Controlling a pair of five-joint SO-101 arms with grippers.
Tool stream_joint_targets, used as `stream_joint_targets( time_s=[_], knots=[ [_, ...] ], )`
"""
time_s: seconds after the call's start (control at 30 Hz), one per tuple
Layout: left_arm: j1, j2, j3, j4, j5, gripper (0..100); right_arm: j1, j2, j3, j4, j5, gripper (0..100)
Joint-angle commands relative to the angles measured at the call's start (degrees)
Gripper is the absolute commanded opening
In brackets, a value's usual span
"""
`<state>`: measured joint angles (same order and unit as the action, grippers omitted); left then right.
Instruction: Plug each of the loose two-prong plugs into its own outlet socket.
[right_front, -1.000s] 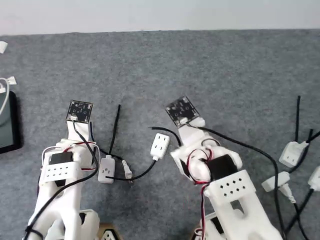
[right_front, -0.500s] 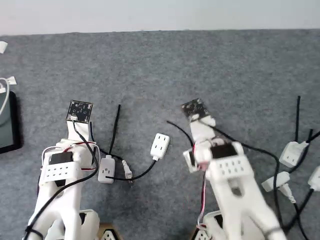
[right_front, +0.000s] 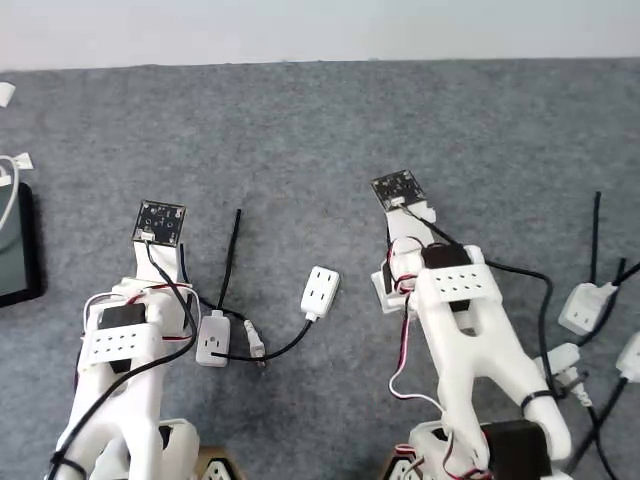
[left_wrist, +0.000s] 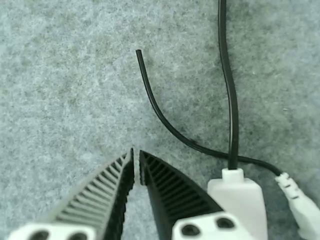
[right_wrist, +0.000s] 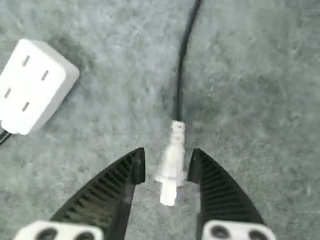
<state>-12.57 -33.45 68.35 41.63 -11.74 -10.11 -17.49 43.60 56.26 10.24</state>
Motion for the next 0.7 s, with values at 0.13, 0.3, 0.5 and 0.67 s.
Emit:
stream_joint_targets(
  time_s=[0.13, 0.3, 0.5, 0.67],
  knots=[
    [-0.18, 0.18, -2.95, -0.97, -0.88, 2, 0.22, 0.31, -3.52, 1.27, 0.18, 2.4],
    [-0.18, 0.18, -2.95, -0.97, -0.88, 2, 0.75, 0.75, -2.37, 1.10, 0.18, 3.2],
    [-0.18, 0.18, -2.95, -0.97, -0.88, 2, 8.40, -0.84, -0.79, -1.45, 0.18, 0.9],
    [-0.18, 0.18, -2.95, -0.97, -0.88, 2, 11.21, -1.80, 0.79, -1.45, 0.62, 0.9]
  ],
)
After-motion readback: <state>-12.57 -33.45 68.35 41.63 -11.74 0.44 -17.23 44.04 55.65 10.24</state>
